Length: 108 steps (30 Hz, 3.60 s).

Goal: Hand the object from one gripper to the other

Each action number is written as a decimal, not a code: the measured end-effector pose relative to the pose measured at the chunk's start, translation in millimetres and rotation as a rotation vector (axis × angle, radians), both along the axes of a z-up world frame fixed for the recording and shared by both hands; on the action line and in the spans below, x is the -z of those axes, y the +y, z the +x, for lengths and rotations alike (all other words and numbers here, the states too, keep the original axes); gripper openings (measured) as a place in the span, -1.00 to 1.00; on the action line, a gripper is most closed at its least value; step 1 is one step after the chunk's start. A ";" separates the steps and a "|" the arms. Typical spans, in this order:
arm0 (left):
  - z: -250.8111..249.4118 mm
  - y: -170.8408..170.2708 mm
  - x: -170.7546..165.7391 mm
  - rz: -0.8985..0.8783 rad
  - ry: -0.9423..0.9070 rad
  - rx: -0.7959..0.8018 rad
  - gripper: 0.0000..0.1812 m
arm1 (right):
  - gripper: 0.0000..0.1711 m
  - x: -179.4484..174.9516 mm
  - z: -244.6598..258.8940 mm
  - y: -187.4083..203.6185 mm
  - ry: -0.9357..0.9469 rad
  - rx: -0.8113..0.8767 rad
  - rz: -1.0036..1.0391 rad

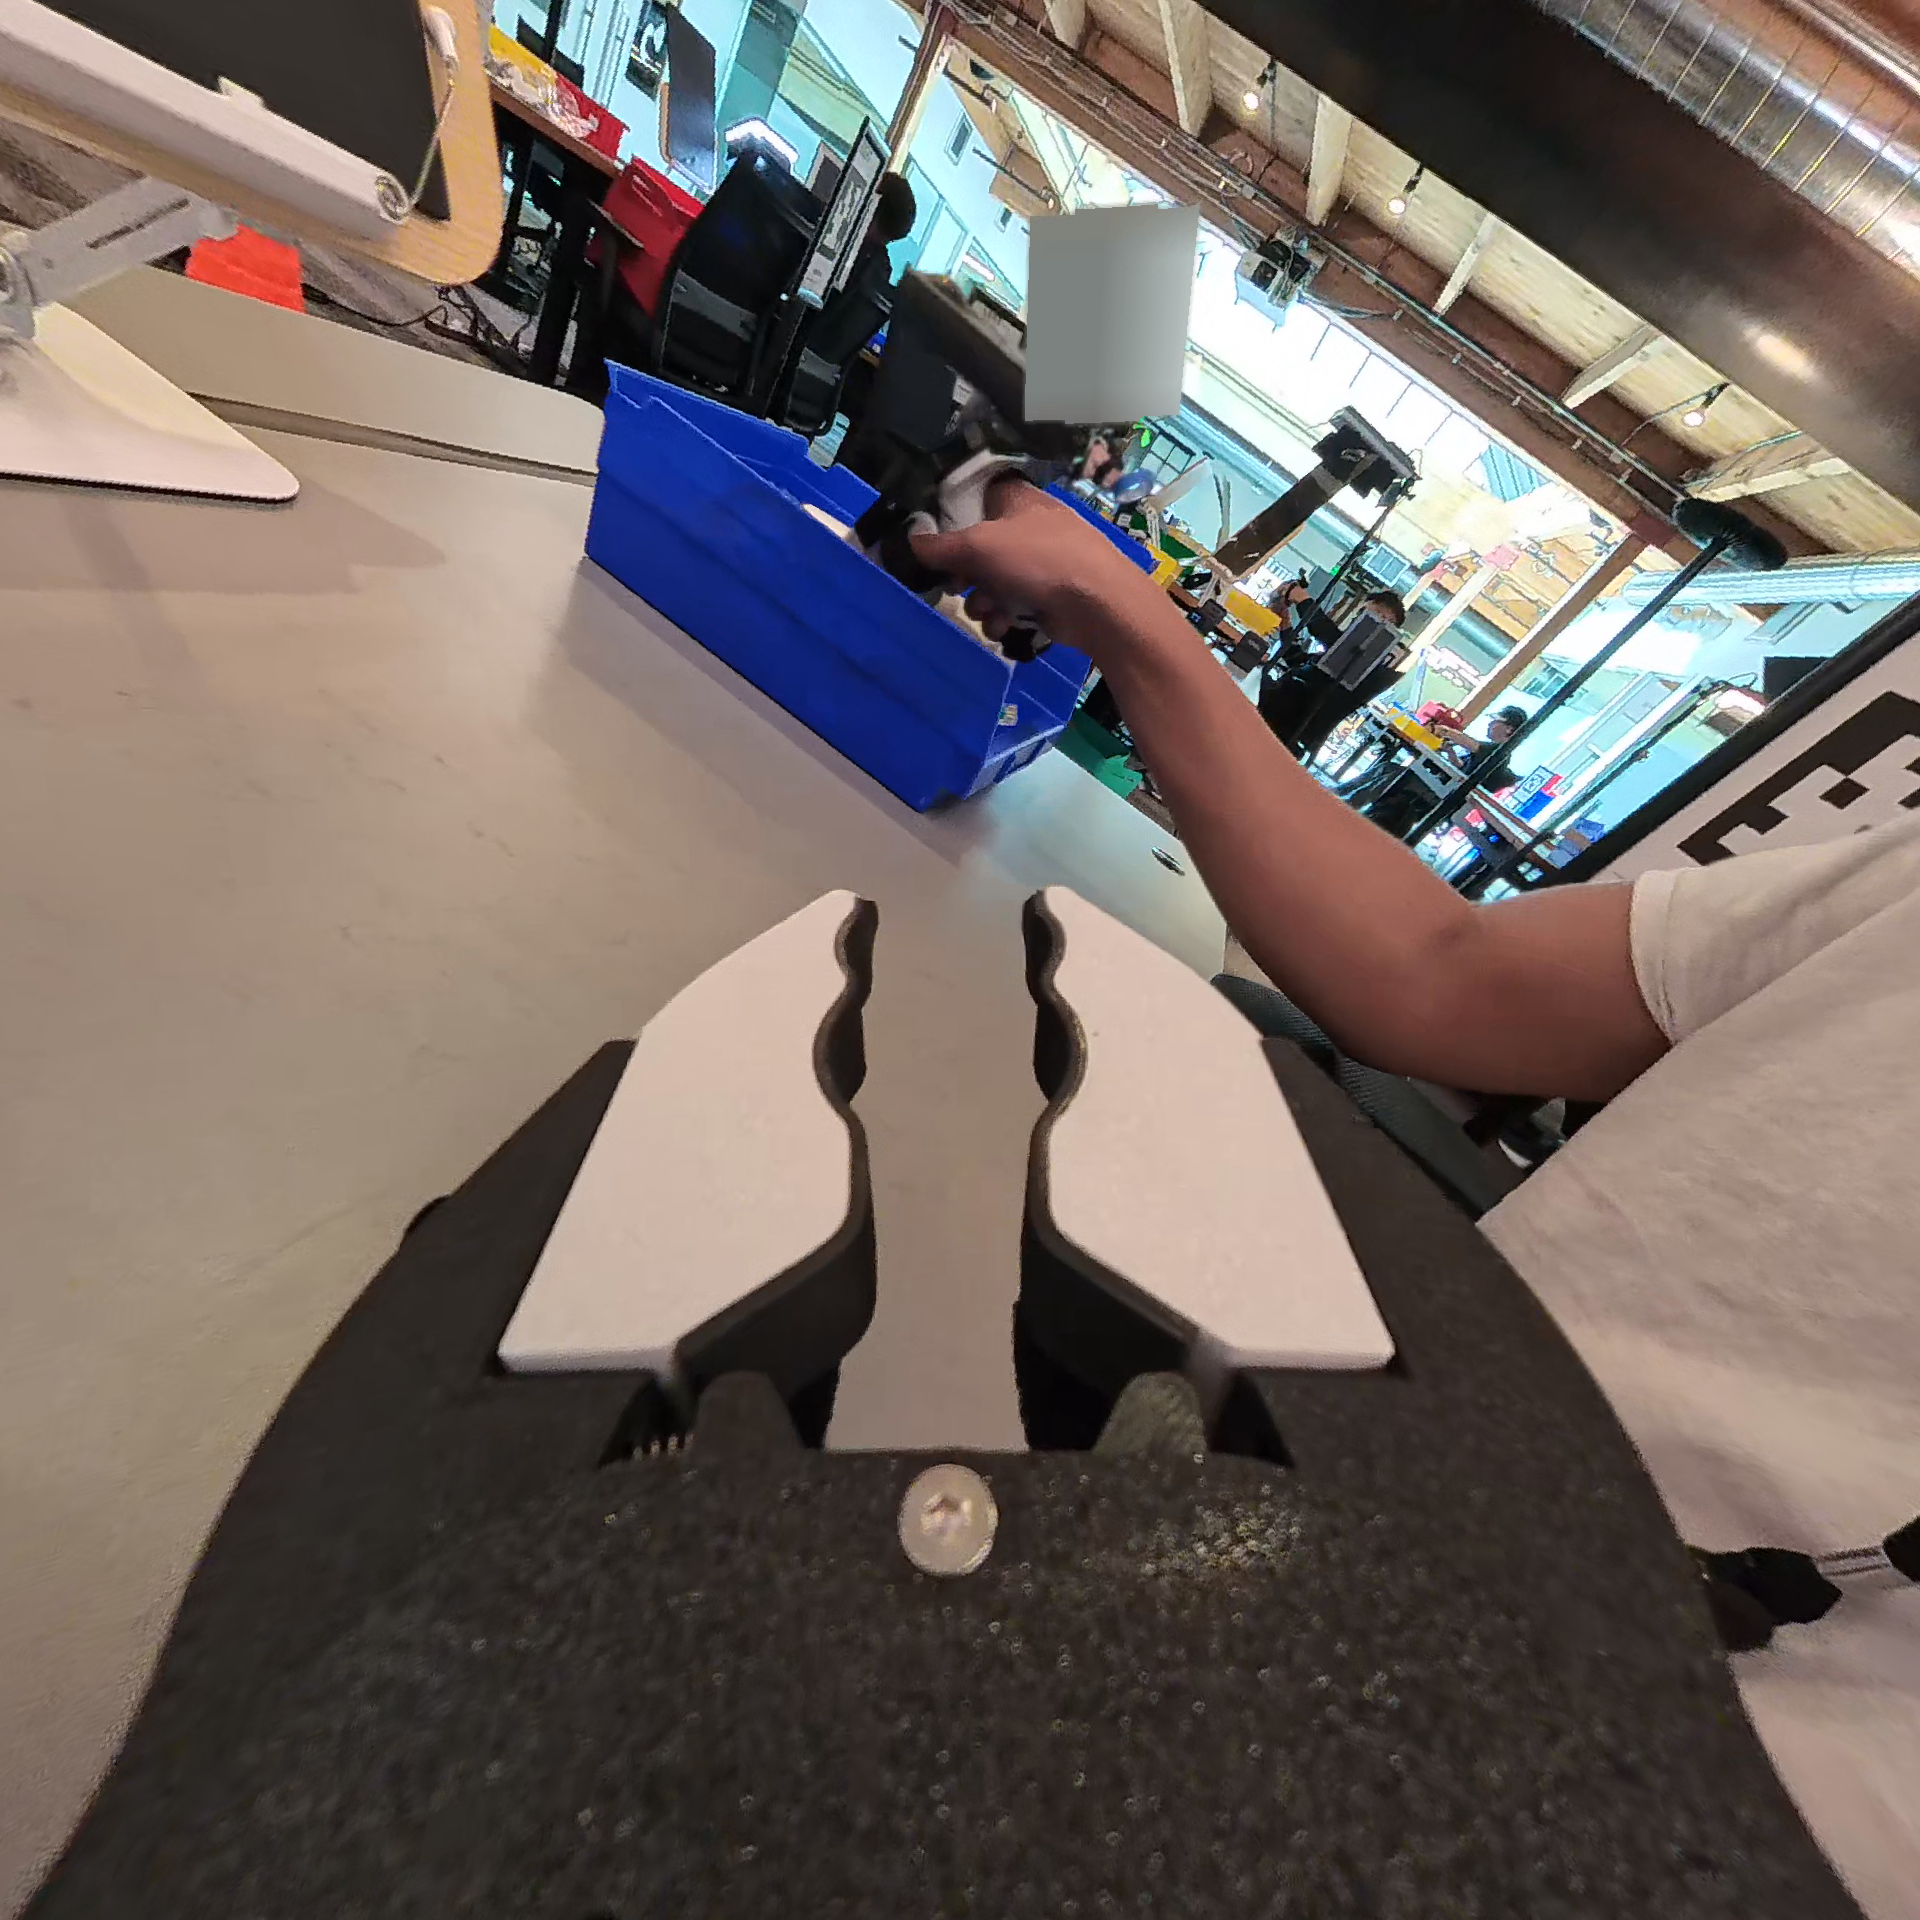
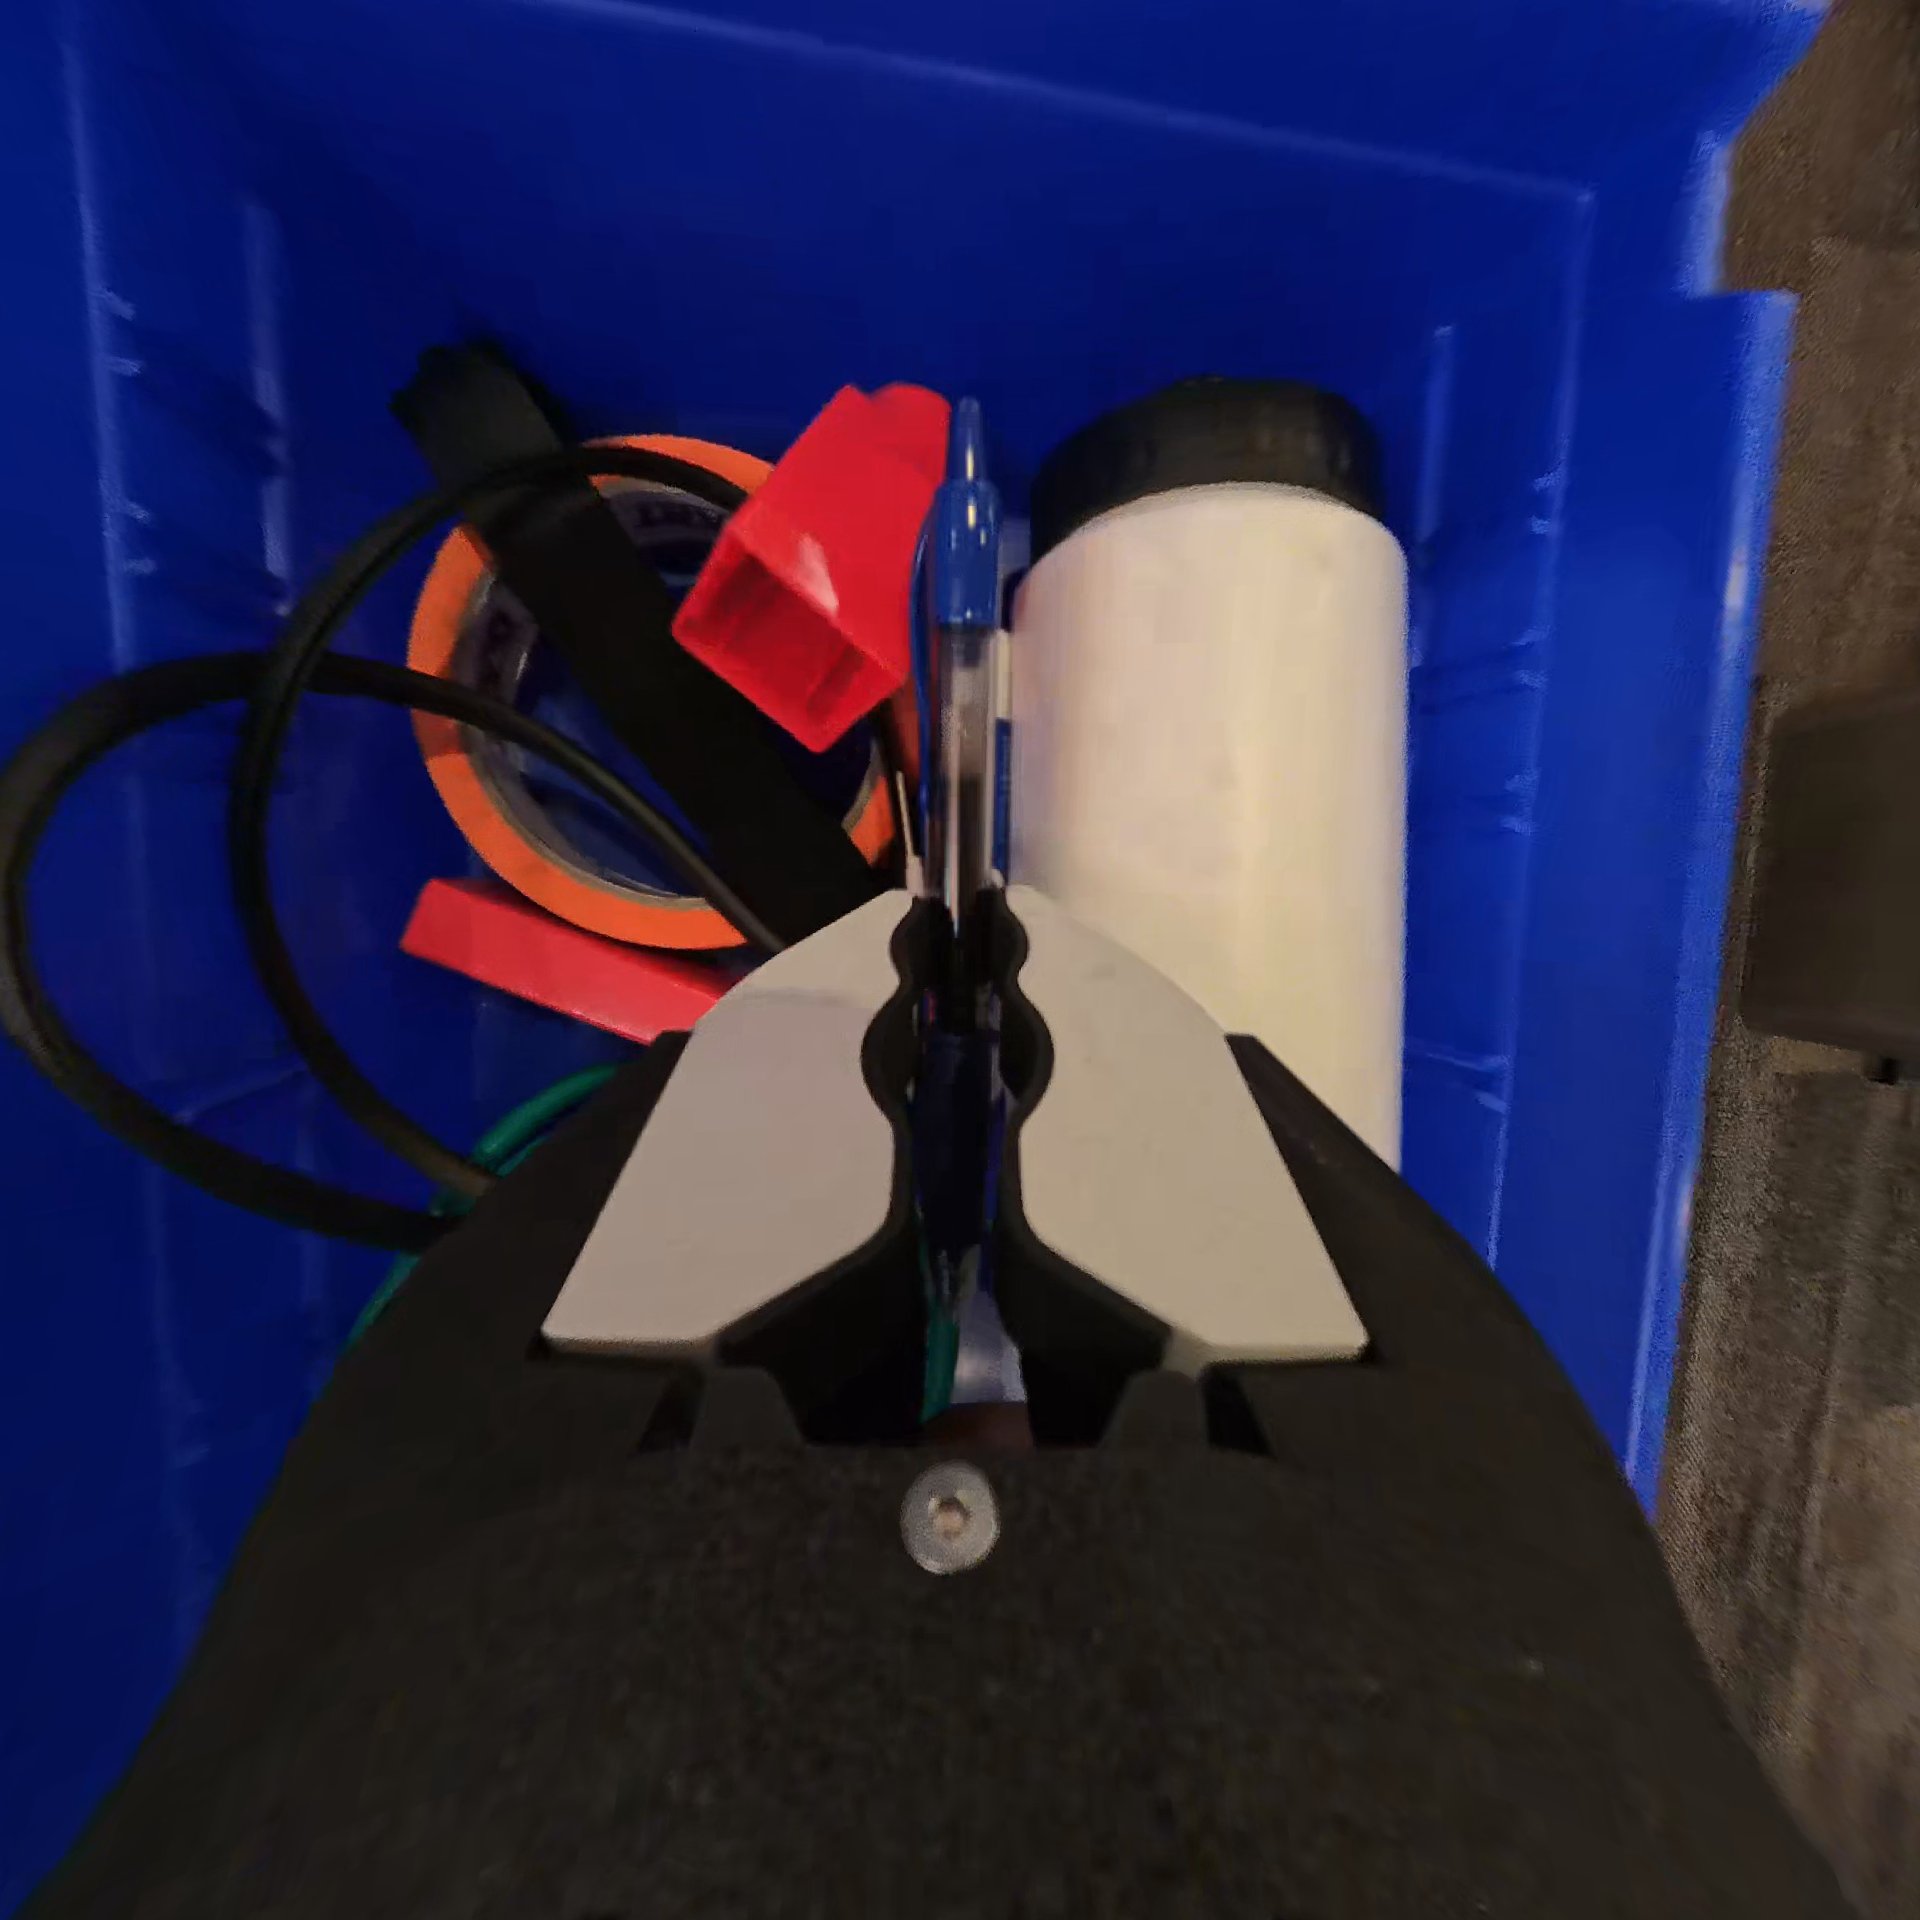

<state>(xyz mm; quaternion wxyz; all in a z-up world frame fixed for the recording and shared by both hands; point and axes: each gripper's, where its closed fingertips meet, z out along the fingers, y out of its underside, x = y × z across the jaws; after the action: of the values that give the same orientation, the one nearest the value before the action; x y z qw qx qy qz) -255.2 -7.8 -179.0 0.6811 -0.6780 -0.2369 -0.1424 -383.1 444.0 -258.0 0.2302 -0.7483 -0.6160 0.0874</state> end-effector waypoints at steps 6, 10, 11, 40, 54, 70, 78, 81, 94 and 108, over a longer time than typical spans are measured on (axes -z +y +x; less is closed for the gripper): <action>-0.2 -3.4 -2.9 0.012 -0.014 0.002 -0.69 | -0.86 12.0 -10.9 -3.5 -0.048 -0.022 -0.021; 0.6 -4.7 -4.1 0.028 -0.039 0.013 -0.69 | -0.57 -3.0 -11.4 -5.6 0.007 -0.049 -0.012; 0.6 -4.9 -3.6 0.027 -0.044 0.014 -0.69 | -0.56 -14.9 -9.2 -5.1 0.042 -0.056 0.012; -148.6 -191.1 -31.3 -0.740 0.071 -0.622 -0.24 | -0.62 -53.6 115.6 -358.2 0.722 -0.955 -0.824; -231.5 -288.4 111.6 -1.423 -0.301 -0.721 -0.21 | -0.62 -45.2 126.2 -363.1 0.667 -1.028 -0.786; -236.4 -293.7 113.5 -1.470 -0.086 -0.813 -0.48 | -0.63 -40.3 128.7 -373.7 0.624 -1.046 -0.837; -234.5 -291.9 110.8 -1.515 0.013 -0.833 -0.48 | -0.65 -43.1 125.3 -369.1 0.641 -1.018 -0.847; -233.9 -291.6 105.0 -1.541 0.063 -0.846 -0.48 | -0.65 -43.6 125.1 -367.7 0.644 -1.014 -0.844; -229.4 -277.2 48.2 -1.341 0.201 -0.933 -0.48 | -0.66 -46.8 128.2 -367.3 0.654 -1.005 -0.854; -130.0 -103.5 -58.0 -0.971 0.707 -0.644 -0.50 | -0.40 -65.1 70.0 -435.7 0.495 -0.969 -1.287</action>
<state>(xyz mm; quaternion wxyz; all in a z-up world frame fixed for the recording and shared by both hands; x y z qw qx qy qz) -385.2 -111.2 -121.0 0.3443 -0.8083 -0.2274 0.4201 -313.1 8.4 -192.9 -0.1759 -0.3458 -0.6307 0.6720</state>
